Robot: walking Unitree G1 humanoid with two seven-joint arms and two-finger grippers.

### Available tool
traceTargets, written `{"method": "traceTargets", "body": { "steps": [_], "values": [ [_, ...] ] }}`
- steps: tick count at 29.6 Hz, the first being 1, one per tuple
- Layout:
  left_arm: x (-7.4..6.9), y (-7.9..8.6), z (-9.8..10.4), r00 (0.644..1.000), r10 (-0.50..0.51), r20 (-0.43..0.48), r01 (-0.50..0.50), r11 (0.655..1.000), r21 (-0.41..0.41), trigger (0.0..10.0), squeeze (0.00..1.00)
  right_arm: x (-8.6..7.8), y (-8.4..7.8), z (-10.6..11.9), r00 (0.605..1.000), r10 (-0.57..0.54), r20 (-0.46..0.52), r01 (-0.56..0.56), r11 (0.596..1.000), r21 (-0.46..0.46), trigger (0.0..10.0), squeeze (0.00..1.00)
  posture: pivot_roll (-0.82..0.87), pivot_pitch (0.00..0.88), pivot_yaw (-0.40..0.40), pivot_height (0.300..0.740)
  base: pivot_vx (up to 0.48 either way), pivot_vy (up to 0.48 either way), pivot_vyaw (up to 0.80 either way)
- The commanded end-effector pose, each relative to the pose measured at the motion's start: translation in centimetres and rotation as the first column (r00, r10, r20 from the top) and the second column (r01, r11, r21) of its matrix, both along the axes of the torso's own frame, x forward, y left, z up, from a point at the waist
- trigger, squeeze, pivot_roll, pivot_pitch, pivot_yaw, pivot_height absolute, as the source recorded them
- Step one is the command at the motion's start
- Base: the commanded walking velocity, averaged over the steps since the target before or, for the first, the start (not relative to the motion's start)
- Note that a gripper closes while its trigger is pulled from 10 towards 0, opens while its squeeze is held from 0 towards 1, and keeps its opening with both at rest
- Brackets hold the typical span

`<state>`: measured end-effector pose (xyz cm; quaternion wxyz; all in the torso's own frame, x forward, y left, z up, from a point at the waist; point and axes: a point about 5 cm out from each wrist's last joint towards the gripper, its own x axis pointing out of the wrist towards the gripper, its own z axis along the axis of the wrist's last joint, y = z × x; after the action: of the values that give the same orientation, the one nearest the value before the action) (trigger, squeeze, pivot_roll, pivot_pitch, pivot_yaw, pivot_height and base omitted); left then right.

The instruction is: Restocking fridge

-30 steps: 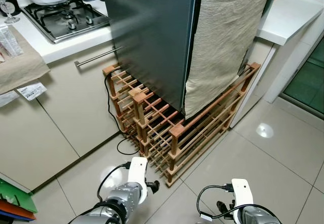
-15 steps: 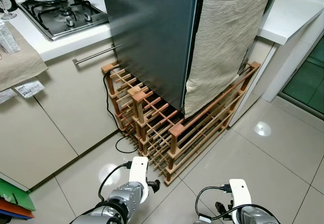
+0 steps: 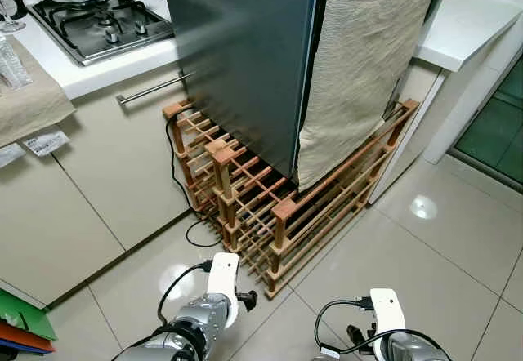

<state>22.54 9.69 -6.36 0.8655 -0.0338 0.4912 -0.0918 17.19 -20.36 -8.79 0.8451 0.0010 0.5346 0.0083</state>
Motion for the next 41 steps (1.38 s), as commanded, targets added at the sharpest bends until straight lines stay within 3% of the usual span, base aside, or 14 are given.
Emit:
{"method": "traceTargets", "body": {
  "steps": [1, 35, 38, 41],
  "values": [
    [-0.1, -0.1, -0.1, 1.000, -0.012, -0.006, 0.012, 1.000, 0.005, 10.0, 0.00, 0.1, 0.1, 0.0, 1.000, 0.003, -0.002, -0.003, 1.000, -0.002, 10.0, 0.06, -0.15, 0.000, -0.005, 0.740, 0.000, 0.000, 0.00],
    [-0.1, -0.4, 0.0, 0.999, -0.034, -0.003, 0.034, 0.999, 0.019, 10.0, 0.00, 0.0, 0.0, 0.0, 1.000, -0.003, -0.011, 0.003, 1.000, 0.002, 10.0, 0.06, -0.15, 0.000, -0.006, 0.740, 0.000, 0.000, 0.00],
    [0.3, -0.2, 0.2, 0.999, -0.035, 0.015, 0.035, 0.999, 0.022, 10.0, 0.00, 0.0, 0.0, 0.0, 1.000, -0.005, 0.002, 0.005, 1.000, 0.003, 10.0, 0.06, -0.15, 0.000, -0.007, 0.740, 0.000, 0.000, 0.00],
    [2.2, 0.4, 1.4, 0.988, -0.082, 0.132, 0.075, 0.996, 0.057, 10.0, 0.00, 0.2, 0.0, 0.1, 0.998, -0.008, 0.063, 0.008, 1.000, -0.008, 10.0, 0.06, -0.15, 0.000, -0.006, 0.740, 0.000, 0.000, 0.00]
  ]
}}
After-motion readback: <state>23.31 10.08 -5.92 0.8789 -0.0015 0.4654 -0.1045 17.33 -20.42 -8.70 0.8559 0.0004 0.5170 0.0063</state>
